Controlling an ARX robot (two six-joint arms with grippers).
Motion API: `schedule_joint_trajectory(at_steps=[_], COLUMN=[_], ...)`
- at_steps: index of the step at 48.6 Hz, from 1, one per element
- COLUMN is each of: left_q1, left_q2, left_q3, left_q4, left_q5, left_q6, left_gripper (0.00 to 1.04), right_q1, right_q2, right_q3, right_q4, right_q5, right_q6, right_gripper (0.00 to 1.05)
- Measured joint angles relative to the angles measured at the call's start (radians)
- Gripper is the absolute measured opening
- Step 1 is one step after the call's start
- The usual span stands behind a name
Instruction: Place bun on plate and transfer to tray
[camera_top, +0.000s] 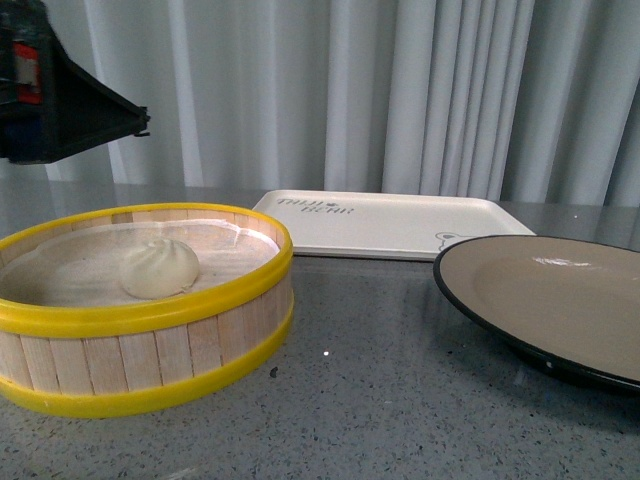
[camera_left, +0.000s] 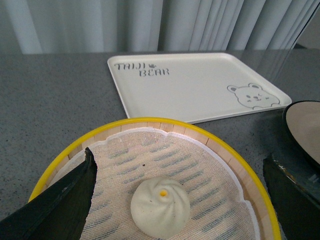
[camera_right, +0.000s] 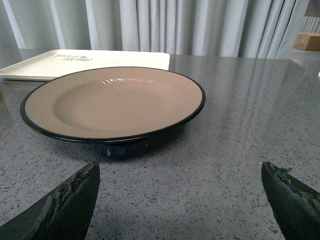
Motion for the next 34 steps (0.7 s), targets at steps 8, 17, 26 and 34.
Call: schedule_joint_trajectory(at_steps=[8,17,26,34], left_q1=[-0.040,-0.060,-0.074,-0.088], left_q2=[0.105,0.170,0.207,0.212], left_q3=[0.154,0.238,0.251,0.237], left_q4=[-0.207,-0.332,-0.318,-0.293], left_q5=[-0.019,-0.058,-0.155,-0.188], left_q6=[0.032,0.042,0.068,0.115], left_gripper=[0.98,0.98,0.98,0.98], right_q1=[0.000,0.000,0.000,0.000], right_q2=[0.000,0.000,0.000,0.000], right_q3=[0.000,0.000,0.000,0.000], right_q4=[0.000,0.000,0.000,0.000], right_q5=[0.000,0.000,0.000,0.000], right_q6=[0.000,0.000,0.000,0.000], right_gripper=[0.96,0.96,0.96,0.96])
